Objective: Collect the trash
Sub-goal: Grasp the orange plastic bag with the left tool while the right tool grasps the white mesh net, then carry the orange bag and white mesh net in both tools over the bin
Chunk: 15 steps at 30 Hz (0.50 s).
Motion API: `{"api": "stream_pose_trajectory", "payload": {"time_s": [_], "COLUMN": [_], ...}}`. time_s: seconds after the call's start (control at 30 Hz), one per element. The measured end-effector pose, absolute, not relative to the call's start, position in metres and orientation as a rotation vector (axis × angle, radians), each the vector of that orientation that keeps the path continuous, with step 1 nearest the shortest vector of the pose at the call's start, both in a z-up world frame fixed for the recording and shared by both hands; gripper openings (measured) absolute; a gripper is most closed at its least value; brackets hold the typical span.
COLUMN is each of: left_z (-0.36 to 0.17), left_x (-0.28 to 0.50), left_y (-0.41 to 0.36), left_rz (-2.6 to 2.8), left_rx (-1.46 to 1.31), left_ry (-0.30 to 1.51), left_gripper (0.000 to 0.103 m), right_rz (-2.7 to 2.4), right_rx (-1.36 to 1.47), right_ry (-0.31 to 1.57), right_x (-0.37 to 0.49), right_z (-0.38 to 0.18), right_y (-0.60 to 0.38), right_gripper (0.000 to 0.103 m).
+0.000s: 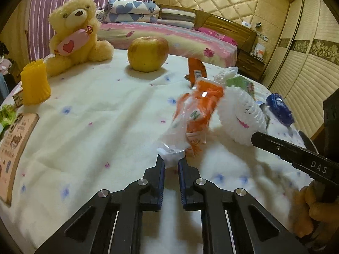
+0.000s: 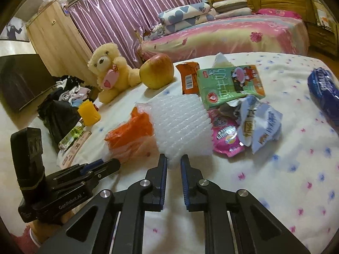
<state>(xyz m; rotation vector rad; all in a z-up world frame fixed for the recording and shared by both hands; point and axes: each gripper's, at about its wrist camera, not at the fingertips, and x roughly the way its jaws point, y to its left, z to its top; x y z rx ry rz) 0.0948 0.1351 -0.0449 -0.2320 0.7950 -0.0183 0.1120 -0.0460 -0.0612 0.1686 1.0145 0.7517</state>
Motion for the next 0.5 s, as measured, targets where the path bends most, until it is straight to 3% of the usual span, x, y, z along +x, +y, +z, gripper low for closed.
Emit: {"api": "stream_pose_trajectory", "payload": {"time_s": [0.5], "left_z": [-0.023], "left_x": [0.073], "left_y": [0.084], "left_rz": [-0.148], "left_rx": [-0.222], "left_ry": [0.751], "left_gripper": [0.01], "right_rz": [0.672], "right_rx": [0.217], "right_ry": [0.966], "right_x": [0.087], "right_z": [-0.045], "right_y": [-0.116], "right_gripper": [0.012]}}
